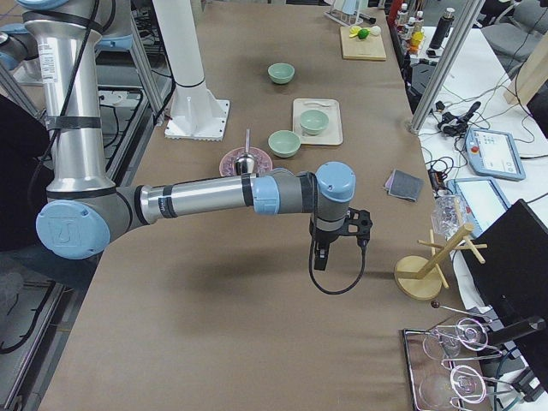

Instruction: Stack green bowls together

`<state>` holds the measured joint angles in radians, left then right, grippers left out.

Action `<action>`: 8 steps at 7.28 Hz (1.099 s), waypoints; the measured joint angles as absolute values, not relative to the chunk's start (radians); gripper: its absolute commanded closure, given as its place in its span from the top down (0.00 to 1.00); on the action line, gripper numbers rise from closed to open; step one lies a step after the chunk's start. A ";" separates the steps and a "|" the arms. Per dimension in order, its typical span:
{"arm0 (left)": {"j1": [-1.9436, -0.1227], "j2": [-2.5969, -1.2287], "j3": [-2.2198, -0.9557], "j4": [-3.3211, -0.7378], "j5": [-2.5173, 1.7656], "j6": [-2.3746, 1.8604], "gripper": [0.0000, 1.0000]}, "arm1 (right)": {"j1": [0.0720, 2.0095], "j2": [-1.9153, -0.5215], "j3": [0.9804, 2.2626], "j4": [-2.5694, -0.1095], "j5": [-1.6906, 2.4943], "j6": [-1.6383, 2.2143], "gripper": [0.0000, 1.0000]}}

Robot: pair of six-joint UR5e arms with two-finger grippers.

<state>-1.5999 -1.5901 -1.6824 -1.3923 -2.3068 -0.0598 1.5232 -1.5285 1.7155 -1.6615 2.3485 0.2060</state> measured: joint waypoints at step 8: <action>-1.604 -1.596 -1.669 -1.395 -2.308 -0.062 0.99 | 1.523 -1.515 1.716 -1.662 2.349 0.206 1.00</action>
<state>-1.6040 -1.5962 -1.6694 -1.3949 -2.3078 -0.0618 1.5228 -1.5146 1.7160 -1.6624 2.3492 0.2056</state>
